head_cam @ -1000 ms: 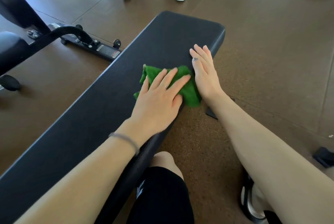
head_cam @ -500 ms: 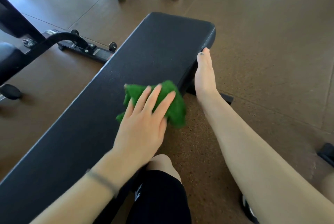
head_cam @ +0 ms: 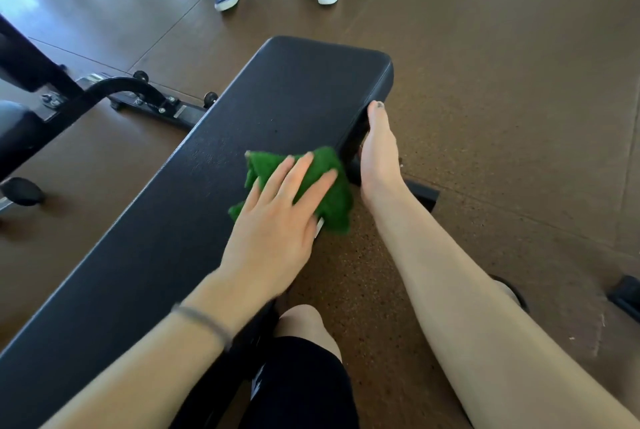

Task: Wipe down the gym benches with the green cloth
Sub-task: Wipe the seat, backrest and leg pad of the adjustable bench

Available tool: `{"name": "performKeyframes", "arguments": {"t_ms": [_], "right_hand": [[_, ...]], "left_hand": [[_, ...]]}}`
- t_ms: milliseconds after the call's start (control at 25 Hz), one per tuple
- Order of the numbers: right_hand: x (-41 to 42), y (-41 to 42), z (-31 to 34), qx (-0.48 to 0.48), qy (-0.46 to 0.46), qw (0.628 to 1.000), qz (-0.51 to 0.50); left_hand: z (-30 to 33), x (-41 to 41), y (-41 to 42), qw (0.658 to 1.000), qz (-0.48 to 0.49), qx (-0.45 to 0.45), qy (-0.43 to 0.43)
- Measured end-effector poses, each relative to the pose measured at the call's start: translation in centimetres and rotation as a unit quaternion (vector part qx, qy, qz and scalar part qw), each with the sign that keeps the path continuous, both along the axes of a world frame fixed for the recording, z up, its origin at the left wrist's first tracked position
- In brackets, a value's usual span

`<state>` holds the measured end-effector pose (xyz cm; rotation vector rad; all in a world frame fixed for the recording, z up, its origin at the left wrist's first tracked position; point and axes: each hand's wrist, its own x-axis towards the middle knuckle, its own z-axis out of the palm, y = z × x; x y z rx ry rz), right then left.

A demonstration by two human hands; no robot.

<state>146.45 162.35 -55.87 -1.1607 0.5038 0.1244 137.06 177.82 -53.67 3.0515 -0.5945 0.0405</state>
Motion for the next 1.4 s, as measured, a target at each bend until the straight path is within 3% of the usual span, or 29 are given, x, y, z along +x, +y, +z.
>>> {"name": "performKeyframes", "arguments": {"t_ms": [160, 240, 400, 640, 880, 1120, 1320, 1400], "right_hand": [[0.2, -1.0, 0.3, -0.016, -0.002, 1.0, 0.014], [0.0, -1.1, 0.6, -0.053, -0.009, 0.998, 0.03], [-1.2, 1.1, 0.8, -0.198, -0.11, 0.969, 0.095], [-0.2, 3.0, 0.8, -0.259, -0.083, 0.96, 0.07], [-0.5, 5.1, 0.7, -0.33, -0.069, 0.941, 0.03], [-0.3, 6.0, 0.0, -0.374, -0.069, 0.925, -0.022], [-0.2, 6.0, -0.4, -0.371, -0.071, 0.925, -0.033], [-0.2, 6.1, -0.4, -0.375, -0.067, 0.924, -0.039]], "left_hand": [[0.4, 7.2, -5.0, 0.999, 0.03, -0.027, 0.028], [0.5, 5.1, -3.6, 1.0, 0.013, -0.021, 0.016], [0.5, -3.0, 1.8, 0.999, -0.011, -0.038, 0.013], [1.1, 7.8, -0.1, 0.992, 0.081, -0.076, 0.064], [1.1, -1.1, 6.2, 0.996, 0.04, -0.065, 0.045], [0.7, 10.8, 5.3, 0.985, 0.144, -0.075, 0.049], [0.7, -1.0, 8.4, 0.994, 0.062, -0.078, 0.04], [0.3, 0.1, 10.1, 0.996, 0.059, -0.066, 0.033]]}}
